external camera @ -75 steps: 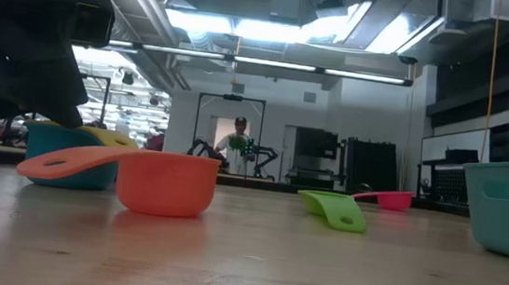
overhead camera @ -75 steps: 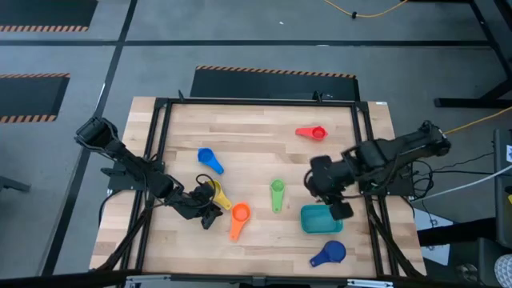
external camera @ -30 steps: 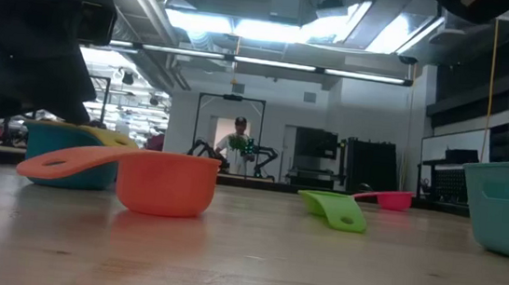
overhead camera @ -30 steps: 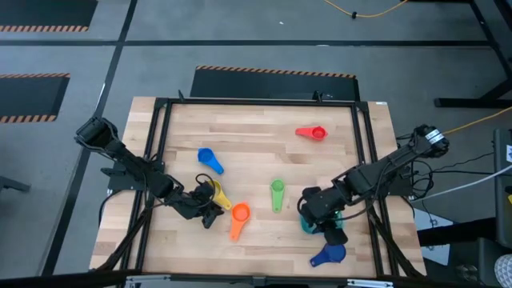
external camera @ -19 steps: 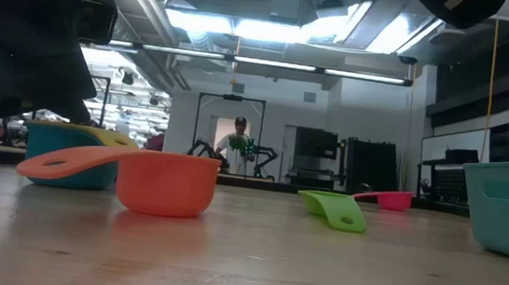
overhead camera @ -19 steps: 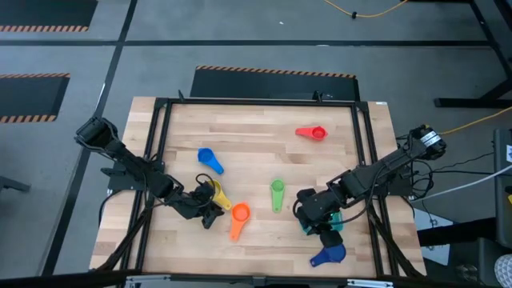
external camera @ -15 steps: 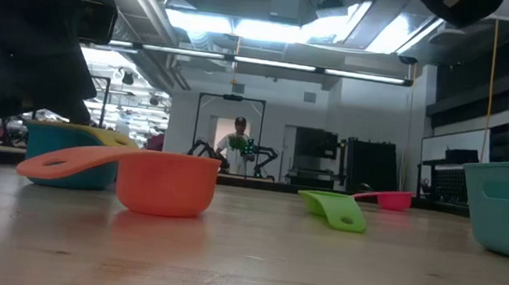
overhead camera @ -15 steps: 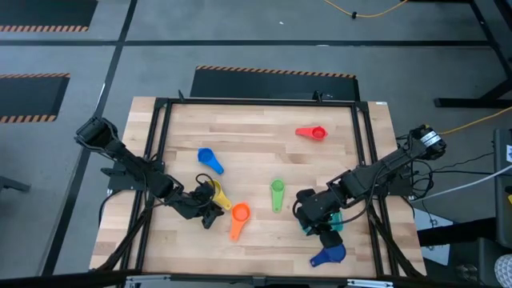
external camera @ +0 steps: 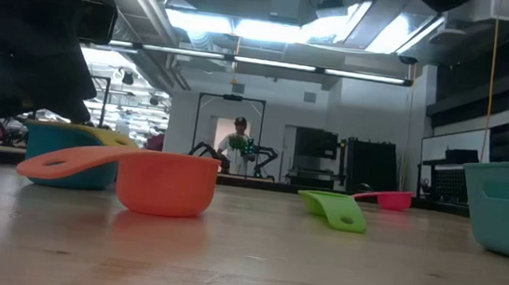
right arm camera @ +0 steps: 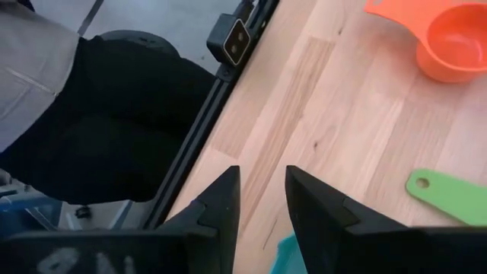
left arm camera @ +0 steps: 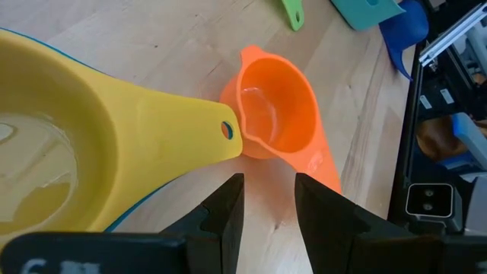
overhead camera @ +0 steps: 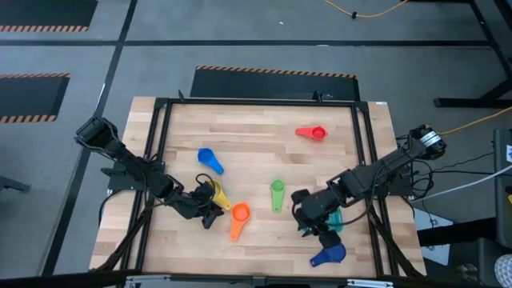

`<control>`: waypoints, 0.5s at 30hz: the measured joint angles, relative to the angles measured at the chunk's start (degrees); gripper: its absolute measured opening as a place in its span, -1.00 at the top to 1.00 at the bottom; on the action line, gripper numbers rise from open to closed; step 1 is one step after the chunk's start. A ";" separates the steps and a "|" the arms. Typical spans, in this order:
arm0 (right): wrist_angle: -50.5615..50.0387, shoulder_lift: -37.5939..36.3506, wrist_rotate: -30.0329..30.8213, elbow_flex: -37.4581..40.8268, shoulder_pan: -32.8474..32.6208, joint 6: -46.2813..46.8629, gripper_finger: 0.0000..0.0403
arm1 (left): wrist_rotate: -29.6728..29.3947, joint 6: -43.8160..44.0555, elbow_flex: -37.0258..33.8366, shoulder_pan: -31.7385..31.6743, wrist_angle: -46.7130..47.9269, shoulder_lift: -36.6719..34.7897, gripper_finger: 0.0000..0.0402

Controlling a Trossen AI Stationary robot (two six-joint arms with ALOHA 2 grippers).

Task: Nest measuring cups in basket
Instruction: Stack the dark blue measuring nest cup into the yellow measuring nest cup

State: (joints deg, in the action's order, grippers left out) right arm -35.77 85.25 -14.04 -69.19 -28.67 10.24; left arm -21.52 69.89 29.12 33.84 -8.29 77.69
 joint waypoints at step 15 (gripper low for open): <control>-1.92 3.04 -7.18 -0.02 -0.24 -1.53 -0.89 | -0.02 -0.02 0.00 0.01 0.02 0.00 0.45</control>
State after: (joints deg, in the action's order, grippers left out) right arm -37.70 88.30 -21.22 -69.21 -28.91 8.71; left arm -21.54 69.87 29.12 33.85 -8.27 77.69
